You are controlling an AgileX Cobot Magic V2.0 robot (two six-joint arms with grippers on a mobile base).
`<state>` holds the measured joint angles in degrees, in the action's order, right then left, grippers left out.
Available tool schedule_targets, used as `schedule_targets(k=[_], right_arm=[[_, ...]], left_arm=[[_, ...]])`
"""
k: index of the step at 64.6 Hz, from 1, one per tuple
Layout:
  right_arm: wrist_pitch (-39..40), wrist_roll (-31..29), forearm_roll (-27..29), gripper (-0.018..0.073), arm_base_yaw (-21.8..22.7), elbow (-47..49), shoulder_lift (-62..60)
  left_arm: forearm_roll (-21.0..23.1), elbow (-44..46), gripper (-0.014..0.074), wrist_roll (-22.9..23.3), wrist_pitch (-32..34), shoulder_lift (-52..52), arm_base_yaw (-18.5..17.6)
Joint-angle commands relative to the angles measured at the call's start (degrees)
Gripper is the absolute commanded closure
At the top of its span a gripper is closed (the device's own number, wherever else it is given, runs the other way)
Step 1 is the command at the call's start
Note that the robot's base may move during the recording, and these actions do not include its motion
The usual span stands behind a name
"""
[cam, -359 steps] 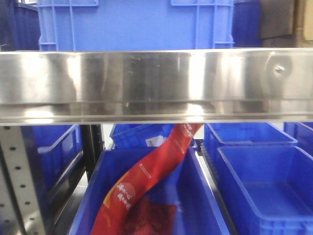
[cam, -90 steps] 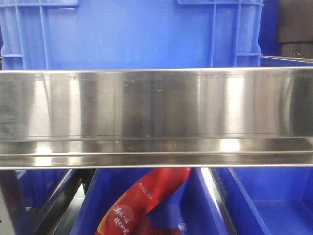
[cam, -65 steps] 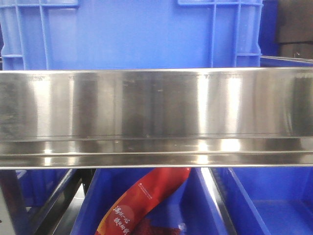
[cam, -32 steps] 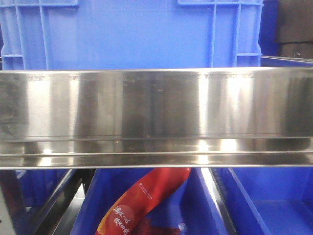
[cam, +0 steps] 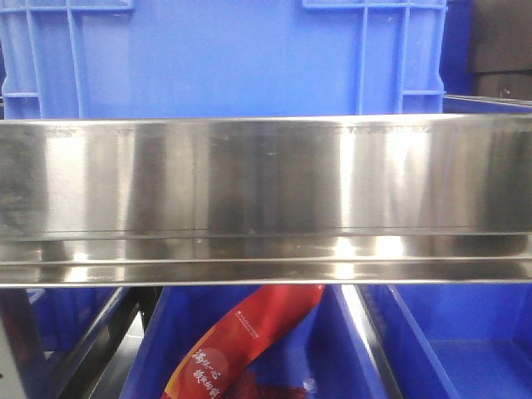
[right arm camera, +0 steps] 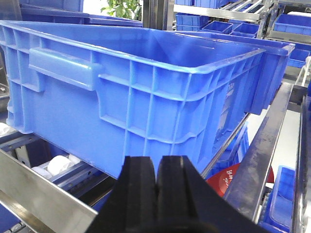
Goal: Grab block from conveyor and place in blue bin
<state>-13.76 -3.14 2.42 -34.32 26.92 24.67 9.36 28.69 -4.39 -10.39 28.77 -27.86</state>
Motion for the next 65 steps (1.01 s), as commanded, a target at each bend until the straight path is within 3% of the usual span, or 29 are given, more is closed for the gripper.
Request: schedule_targets(k=[1, 10, 32, 43, 52, 58, 65], right_arm=[[1.39, -0.07, -0.40, 0.0721, -0.02, 0.11, -0.24], [1.39, -0.07, -0.40, 0.0721, -0.02, 0.11, -0.24], [1.39, -0.07, -0.40, 0.0721, -0.02, 0.11, -0.24], [1.39, -0.07, -0.40, 0.0721, -0.02, 0.11, -0.24], [1.39, -0.07, -0.40, 0.0721, -0.02, 0.11, -0.24], [1.39, -0.07, -0.40, 0.0721, -0.02, 0.11, -0.24], [1.39, -0.07, -0.40, 0.0721, -0.02, 0.11, -0.24]], left_arm=[[0.43, -0.06, 0.0707, 0.31, 1.10, -0.46, 0.25], [-4.34, -1.51, 0.0707, 0.31, 2.47, -1.94, 2.33], [-5.11, -15.47, 0.0707, 0.20, 2.51, -18.15, 19.47], [-5.11, -22.21, 0.0707, 0.20, 3.02, -26.56, 25.88], [-5.11, -26.88, 0.0707, 0.20, 7.39, -28.77, 29.44], [-5.11, -28.69, 0.0707, 0.20, 14.27, -28.77, 30.27], [-5.11, -28.69, 0.0707, 0.20, 12.60, -28.77, 30.27]])
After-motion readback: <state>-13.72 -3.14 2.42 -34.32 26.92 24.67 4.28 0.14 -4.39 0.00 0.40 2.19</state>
